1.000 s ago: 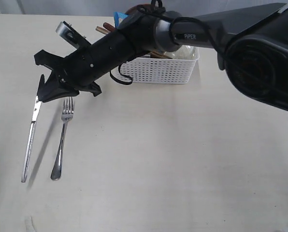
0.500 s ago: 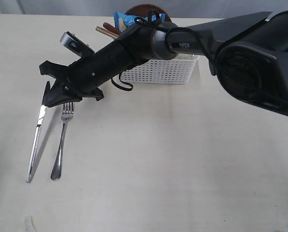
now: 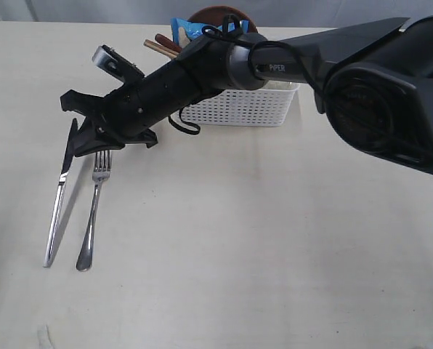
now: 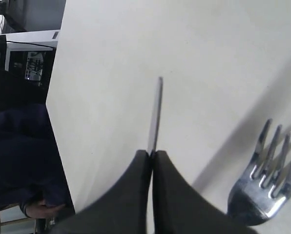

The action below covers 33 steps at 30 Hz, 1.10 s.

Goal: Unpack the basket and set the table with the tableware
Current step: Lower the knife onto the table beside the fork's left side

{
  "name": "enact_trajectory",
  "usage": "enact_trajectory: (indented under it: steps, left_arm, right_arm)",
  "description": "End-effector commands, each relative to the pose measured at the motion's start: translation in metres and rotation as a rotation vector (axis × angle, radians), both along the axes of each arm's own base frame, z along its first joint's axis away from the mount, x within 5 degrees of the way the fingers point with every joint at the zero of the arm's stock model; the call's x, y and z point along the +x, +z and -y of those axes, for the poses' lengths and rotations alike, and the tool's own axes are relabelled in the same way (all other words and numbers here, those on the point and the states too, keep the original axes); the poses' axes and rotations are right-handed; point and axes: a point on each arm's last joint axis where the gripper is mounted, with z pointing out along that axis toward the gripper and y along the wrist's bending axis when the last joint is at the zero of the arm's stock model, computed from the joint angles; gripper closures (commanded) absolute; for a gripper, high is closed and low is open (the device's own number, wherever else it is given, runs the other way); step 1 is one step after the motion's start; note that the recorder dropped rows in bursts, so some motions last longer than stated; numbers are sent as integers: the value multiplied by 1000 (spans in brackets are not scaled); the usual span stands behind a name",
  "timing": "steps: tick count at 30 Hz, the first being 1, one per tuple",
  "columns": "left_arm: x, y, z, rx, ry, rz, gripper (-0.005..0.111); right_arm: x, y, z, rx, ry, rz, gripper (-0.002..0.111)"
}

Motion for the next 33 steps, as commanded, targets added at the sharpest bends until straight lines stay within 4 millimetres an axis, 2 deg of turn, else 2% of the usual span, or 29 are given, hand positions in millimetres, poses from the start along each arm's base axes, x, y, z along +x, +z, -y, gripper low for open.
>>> enact_trajectory:
  steps: [1,6,23,33]
  left_arm:
    - [0,-1,0,1,-4,0,107]
    - [0,-1,0,1,-4,0,107]
    - [0,-1,0,1,-4,0,107]
    - [0,-1,0,1,-4,0,107]
  right_arm:
    - [1,-2,2,-35,17,43,108]
    - [-7,-7,0,-98,49,52,108]
    - [-1,-8,-8,-113,-128,14,108]
    - [-8,-13,-11,-191,-133,4,108]
